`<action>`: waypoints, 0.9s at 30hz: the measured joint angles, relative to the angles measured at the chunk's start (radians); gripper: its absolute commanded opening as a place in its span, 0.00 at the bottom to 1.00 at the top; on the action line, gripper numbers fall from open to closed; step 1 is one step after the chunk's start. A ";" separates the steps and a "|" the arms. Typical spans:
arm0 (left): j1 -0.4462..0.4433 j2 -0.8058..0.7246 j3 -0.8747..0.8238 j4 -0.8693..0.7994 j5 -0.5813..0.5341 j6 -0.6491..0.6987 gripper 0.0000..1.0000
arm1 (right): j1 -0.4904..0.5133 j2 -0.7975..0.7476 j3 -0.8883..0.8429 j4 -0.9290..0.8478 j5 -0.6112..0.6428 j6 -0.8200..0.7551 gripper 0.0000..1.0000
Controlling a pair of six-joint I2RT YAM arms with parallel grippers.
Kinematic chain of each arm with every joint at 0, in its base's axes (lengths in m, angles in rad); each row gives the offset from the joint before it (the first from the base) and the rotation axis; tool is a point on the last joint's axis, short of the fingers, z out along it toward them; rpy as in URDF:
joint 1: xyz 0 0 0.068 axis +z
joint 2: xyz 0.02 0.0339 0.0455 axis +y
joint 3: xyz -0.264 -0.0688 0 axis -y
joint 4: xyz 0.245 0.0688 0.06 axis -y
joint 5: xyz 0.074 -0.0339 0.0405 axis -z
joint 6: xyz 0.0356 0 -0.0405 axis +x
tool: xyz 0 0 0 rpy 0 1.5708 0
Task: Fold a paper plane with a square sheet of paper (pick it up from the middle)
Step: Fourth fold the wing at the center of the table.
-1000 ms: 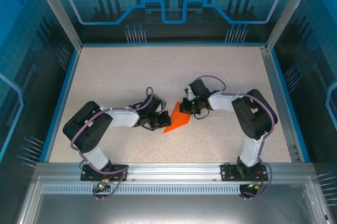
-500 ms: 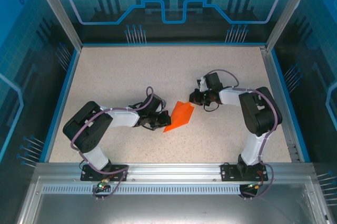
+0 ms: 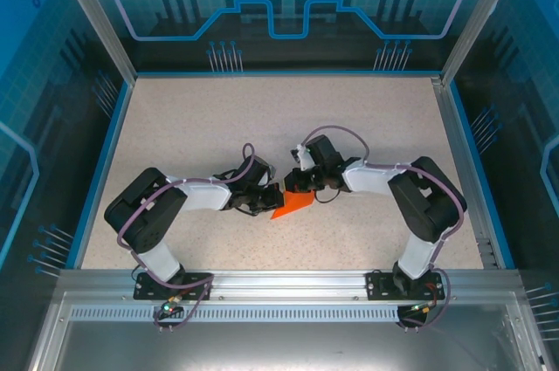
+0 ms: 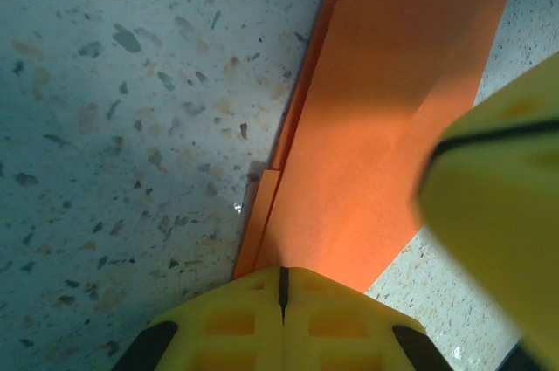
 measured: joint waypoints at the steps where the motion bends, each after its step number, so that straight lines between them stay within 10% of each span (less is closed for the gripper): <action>1: 0.000 0.000 0.000 0.000 0.000 0.000 0.00 | 0.003 0.007 0.000 0.000 -0.004 0.000 0.00; 27: 0.000 0.000 0.000 -0.006 -0.003 0.000 0.00 | -0.070 0.064 -0.043 0.012 -0.058 0.019 0.00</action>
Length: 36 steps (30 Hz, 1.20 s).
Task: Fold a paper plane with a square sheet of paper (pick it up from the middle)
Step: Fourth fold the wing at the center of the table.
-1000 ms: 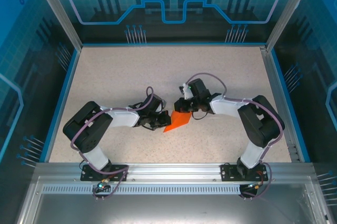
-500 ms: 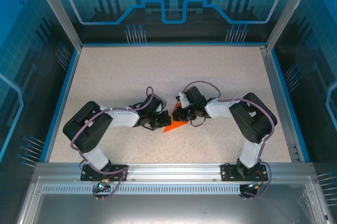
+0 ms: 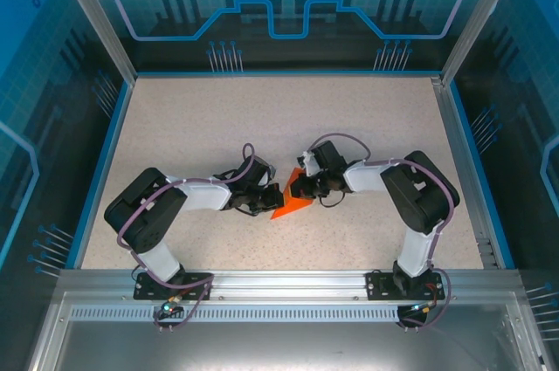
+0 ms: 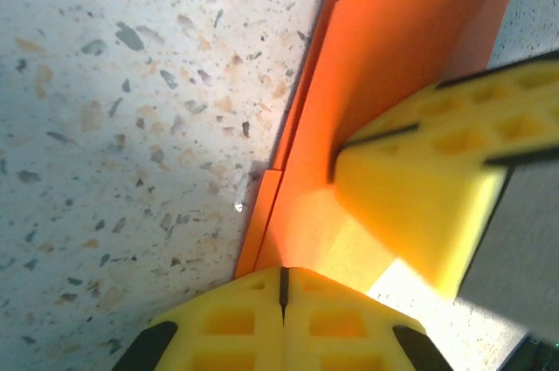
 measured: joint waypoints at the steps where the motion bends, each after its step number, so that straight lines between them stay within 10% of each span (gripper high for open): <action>1: 0.000 0.000 0.000 0.000 0.000 0.000 0.00 | -0.014 0.000 0.000 0.000 0.002 0.002 0.00; 23: -0.002 0.000 0.001 -0.001 0.000 0.001 0.00 | -0.240 -0.002 0.064 -0.037 0.151 -0.002 0.00; 36: -0.002 -0.009 0.001 -0.019 -0.006 0.000 0.00 | -0.014 -0.235 -0.121 0.030 0.156 0.102 0.00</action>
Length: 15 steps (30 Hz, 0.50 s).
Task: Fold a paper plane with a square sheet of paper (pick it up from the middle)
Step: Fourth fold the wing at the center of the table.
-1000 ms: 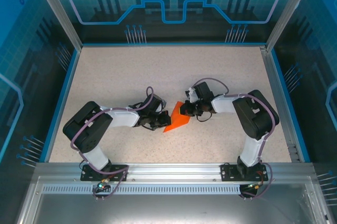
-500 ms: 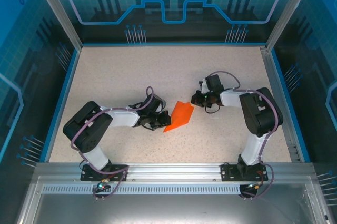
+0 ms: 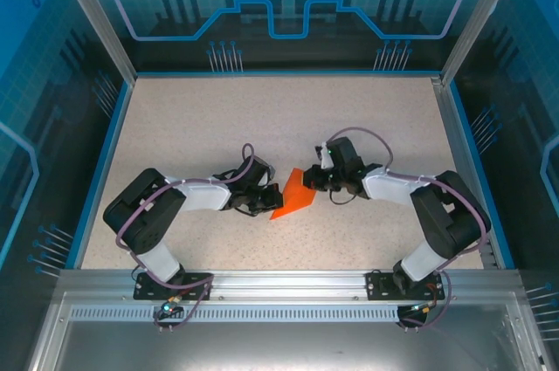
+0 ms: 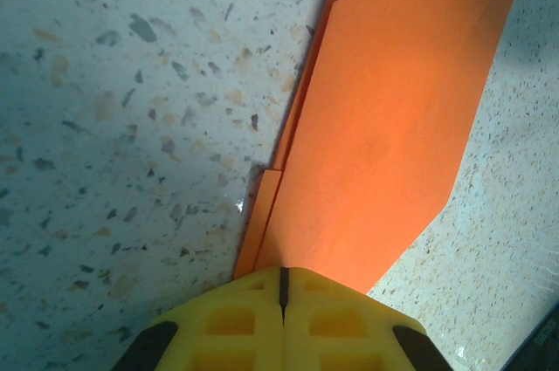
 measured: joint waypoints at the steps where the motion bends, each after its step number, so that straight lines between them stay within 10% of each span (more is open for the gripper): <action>1: 0.000 0.000 0.000 0.000 0.000 0.000 0.00 | 0.014 0.006 -0.008 0.000 -0.003 0.008 0.00; 15: -0.002 -0.001 0.002 -0.003 -0.001 0.000 0.00 | 0.085 0.183 0.052 0.067 -0.059 0.081 0.00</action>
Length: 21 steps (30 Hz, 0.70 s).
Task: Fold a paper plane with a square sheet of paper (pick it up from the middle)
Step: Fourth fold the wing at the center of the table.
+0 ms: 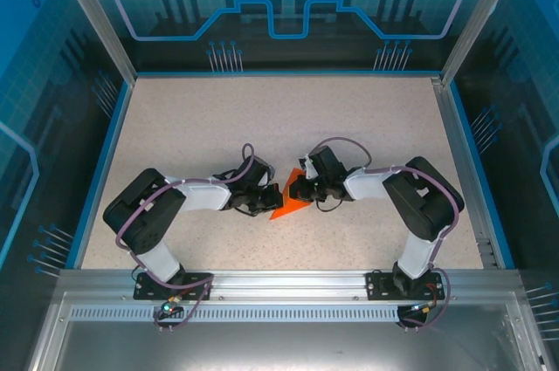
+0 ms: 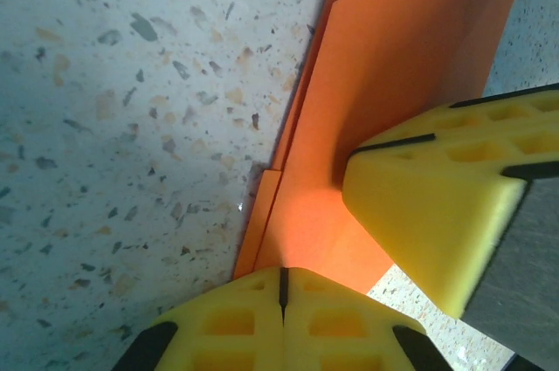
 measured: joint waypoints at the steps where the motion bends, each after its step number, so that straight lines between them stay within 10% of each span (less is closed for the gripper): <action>1: 0.000 0.000 0.000 -0.001 0.000 0.000 0.00 | 0.000 0.002 0.000 -0.001 0.001 0.003 0.00; 21: -0.005 -0.133 0.066 -0.179 0.056 -0.022 0.27 | -0.001 0.013 0.042 -0.098 0.026 0.039 0.00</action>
